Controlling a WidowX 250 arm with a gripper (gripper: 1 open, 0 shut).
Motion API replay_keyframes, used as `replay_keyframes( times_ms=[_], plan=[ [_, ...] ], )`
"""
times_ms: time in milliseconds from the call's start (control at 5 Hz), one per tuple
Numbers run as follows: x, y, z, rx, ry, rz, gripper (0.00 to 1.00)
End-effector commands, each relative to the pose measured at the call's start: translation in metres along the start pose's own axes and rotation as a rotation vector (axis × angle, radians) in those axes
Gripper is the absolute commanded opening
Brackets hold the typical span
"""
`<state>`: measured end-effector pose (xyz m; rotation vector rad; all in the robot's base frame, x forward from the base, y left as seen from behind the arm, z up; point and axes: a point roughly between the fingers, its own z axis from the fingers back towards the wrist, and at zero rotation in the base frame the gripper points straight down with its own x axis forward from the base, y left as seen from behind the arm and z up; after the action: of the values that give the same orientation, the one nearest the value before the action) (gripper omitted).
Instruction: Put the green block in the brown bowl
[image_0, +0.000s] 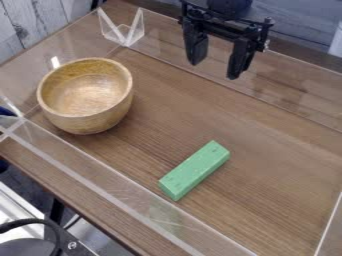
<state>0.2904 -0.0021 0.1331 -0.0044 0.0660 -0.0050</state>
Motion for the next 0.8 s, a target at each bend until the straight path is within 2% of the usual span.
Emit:
replay_keyframes(
  times_ms=[0,200,400,600],
  plan=[
    [-0.008,-0.002,-0.010,0.003,0.025,-0.029,1.00],
    [-0.032,-0.010,-0.020,0.007,0.040,-0.158,1.00],
    [-0.050,-0.013,-0.035,0.010,0.047,-0.210,1.00],
    [-0.059,-0.016,-0.052,0.010,0.045,-0.241,1.00]
  ],
)
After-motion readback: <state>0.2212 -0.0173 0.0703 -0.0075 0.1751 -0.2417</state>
